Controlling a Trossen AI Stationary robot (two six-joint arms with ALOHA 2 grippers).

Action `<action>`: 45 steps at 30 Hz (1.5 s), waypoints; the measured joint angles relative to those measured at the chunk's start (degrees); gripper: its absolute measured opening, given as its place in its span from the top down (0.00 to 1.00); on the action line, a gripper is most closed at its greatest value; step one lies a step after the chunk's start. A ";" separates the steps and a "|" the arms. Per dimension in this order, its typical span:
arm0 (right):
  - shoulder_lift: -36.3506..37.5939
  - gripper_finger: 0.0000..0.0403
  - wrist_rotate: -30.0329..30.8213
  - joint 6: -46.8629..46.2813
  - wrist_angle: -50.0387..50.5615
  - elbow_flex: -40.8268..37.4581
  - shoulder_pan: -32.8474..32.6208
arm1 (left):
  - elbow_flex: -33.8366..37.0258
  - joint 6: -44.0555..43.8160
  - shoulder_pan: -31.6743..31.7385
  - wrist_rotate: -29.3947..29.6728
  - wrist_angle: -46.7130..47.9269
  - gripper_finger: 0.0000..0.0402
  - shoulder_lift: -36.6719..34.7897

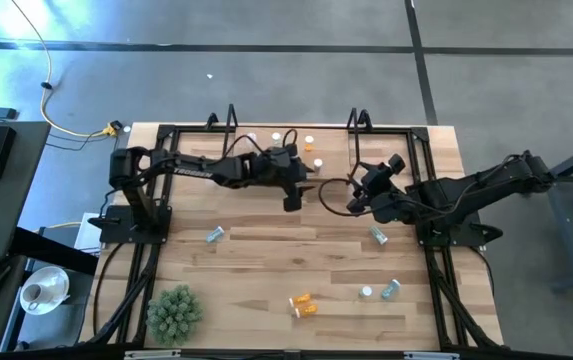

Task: Pick and place medicine bottles onto shelf by color
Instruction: Put the bottom blue pill bottle on the shelf

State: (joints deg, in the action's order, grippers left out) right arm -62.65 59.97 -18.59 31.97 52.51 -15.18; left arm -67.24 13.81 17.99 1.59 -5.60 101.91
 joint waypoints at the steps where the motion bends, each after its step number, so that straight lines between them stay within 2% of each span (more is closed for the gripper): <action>1: 0.00 0.52 0.02 0.00 0.00 0.00 0.00 | 0.00 -0.35 0.48 -1.08 -0.16 0.48 0.02; 5: 0.00 0.52 -0.03 -0.01 0.52 0.00 0.00 | 0.00 -1.14 1.65 -4.81 -1.48 0.48 2.03; 14: 0.00 0.52 -0.35 -0.89 2.60 0.00 0.02 | 0.00 -0.55 1.93 -2.26 -7.99 0.48 8.67; 20: 0.00 0.52 -0.33 -0.92 2.58 0.00 0.02 | 0.00 -0.60 2.44 -0.94 -8.38 0.48 10.71; 45: 0.00 0.52 -0.34 -1.11 2.54 0.00 0.02 | 0.00 -0.12 4.93 -0.93 -9.32 0.48 11.29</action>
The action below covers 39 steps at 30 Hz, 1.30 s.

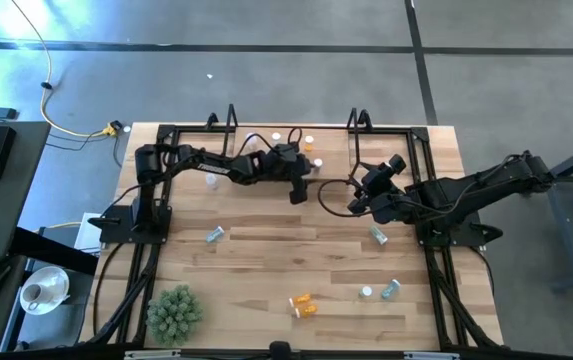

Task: Pick and place medicine bottles onto shelf by color
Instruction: Put the bottom blue pill bottle on the shelf

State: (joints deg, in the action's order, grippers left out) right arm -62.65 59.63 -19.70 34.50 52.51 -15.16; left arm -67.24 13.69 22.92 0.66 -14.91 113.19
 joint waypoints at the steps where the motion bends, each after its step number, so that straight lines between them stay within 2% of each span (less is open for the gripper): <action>1: 0.00 0.52 0.00 0.00 0.00 0.00 0.00 | 0.00 0.00 0.00 0.08 0.13 0.48 -0.16; 7: -0.01 0.52 -0.07 -0.01 -0.35 0.00 0.02 | 0.00 0.00 -0.33 1.63 3.03 0.48 -3.61; 14: -0.02 0.52 -0.45 1.09 -5.77 0.00 1.31 | 0.00 -0.05 -0.92 2.54 14.15 0.48 -13.40; 22: -0.02 0.52 -11.46 12.55 -21.28 0.04 9.24 | 0.02 -1.64 -2.93 1.31 26.19 0.48 -29.37; 24: -0.02 0.52 -15.44 14.17 -21.84 1.14 12.18 | 0.70 -2.65 -3.52 0.84 27.32 0.48 -33.57; 27: -0.31 0.52 -20.89 14.75 -21.64 3.93 16.41 | 4.06 -4.18 -4.31 -0.28 26.56 0.48 -39.74; 31: -1.99 0.52 -25.63 16.66 -18.72 9.61 20.75 | 14.15 -8.16 -5.05 -6.24 18.67 0.48 -46.16; 35: -6.33 0.52 -27.58 18.21 -13.99 17.55 24.34 | 25.21 -11.45 -5.58 -7.81 6.97 0.48 -50.77; 39: -12.44 0.52 -29.26 18.49 -5.05 26.95 27.90 | 33.28 -15.00 -5.49 -7.52 -1.07 0.48 -54.06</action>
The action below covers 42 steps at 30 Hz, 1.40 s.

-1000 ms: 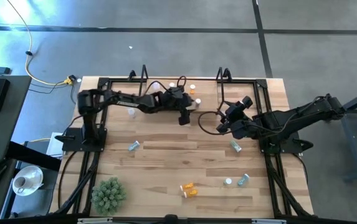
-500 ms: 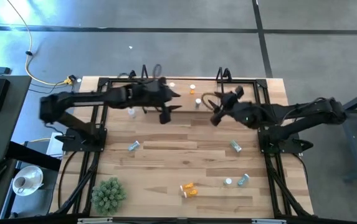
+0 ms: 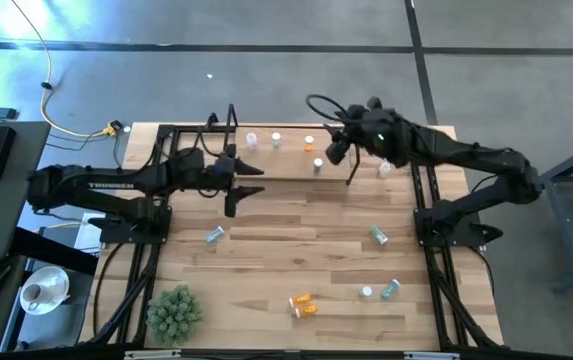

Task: Pick and place medicine bottles onto shelf by color
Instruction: Put the bottom blue pill bottle on the shelf

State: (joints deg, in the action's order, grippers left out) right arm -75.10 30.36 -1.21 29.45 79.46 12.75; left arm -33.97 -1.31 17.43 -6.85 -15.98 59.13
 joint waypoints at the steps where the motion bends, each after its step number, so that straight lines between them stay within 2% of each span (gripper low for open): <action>1: -1.68 0.52 0.02 -0.01 3.10 2.38 0.81 | 1.65 -0.64 -0.28 -0.04 -1.80 0.48 -0.63; 4: -6.44 0.52 -2.11 -1.52 11.98 8.56 3.38 | 5.77 -1.28 -1.24 -0.16 -4.88 0.48 -2.71; 7: -10.83 0.52 -7.35 -2.83 18.78 12.80 5.85 | 6.53 -1.40 -1.09 -0.04 -5.51 0.48 -5.19; 11: -15.94 0.52 -17.37 -2.89 23.49 15.43 8.24 | 6.65 -2.14 -1.47 -1.00 -4.40 0.48 -8.96; 14: -18.79 0.54 -21.97 -2.85 24.97 15.74 8.71 | 6.70 -2.16 -2.85 -1.51 -2.26 0.48 -10.39; 17: -20.61 0.60 -24.76 -2.84 25.93 15.41 8.73 | 6.70 -2.61 -4.35 -1.46 -1.45 0.48 -10.96; 22: -22.73 0.77 -29.68 -2.89 26.86 15.39 8.44 | 6.72 -3.71 -6.21 -1.44 -1.36 0.48 -11.21; 29: -23.72 0.98 -31.47 -3.89 29.40 15.39 7.49 | 6.72 -4.06 -6.95 -0.87 -1.54 0.48 -11.22; 34: -25.32 0.98 -32.10 -4.96 32.75 15.38 7.04 | 6.72 -3.65 -6.95 1.19 -1.83 0.48 -11.21; 42: -30.95 1.00 -32.25 -4.09 31.53 15.32 6.59 | 6.70 -3.47 -6.99 2.19 -1.68 0.48 -11.16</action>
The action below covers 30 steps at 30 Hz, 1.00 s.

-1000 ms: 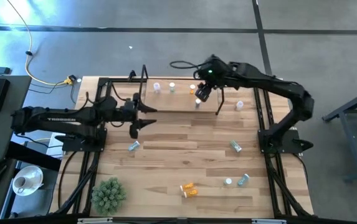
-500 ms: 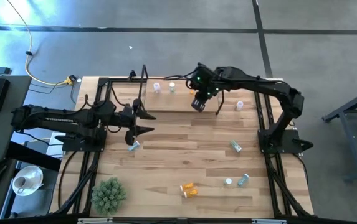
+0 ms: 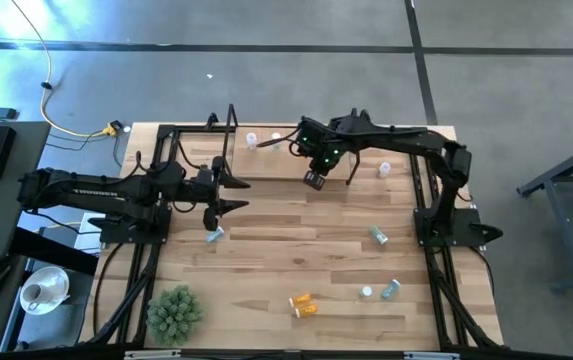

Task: Pick and place medicine bottles onto shelf by color
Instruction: Put the bottom blue pill bottle on the shelf

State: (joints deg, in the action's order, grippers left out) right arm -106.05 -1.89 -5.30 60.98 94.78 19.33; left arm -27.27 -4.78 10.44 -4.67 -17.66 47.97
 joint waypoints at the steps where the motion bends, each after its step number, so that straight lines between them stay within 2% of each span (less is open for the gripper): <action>1: -0.56 1.00 -0.07 -0.03 -0.07 -0.01 0.00 | 0.00 0.00 0.00 -0.02 0.05 0.48 0.00; 19: -5.97 1.00 0.33 -3.41 -2.57 -0.02 0.00 | 0.00 0.46 0.00 0.00 0.07 0.48 0.00; 26: -7.52 1.00 4.59 -4.72 -3.26 -0.04 0.13 | -0.02 0.46 0.04 -0.02 0.05 0.48 0.02; 30: -8.09 1.00 4.90 -5.58 -3.49 -0.04 0.28 | -0.02 0.46 0.04 -0.02 0.05 0.48 0.02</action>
State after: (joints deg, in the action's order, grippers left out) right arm -114.13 3.01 -10.88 57.49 94.74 19.62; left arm -27.29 -4.32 10.48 -4.69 -17.61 47.99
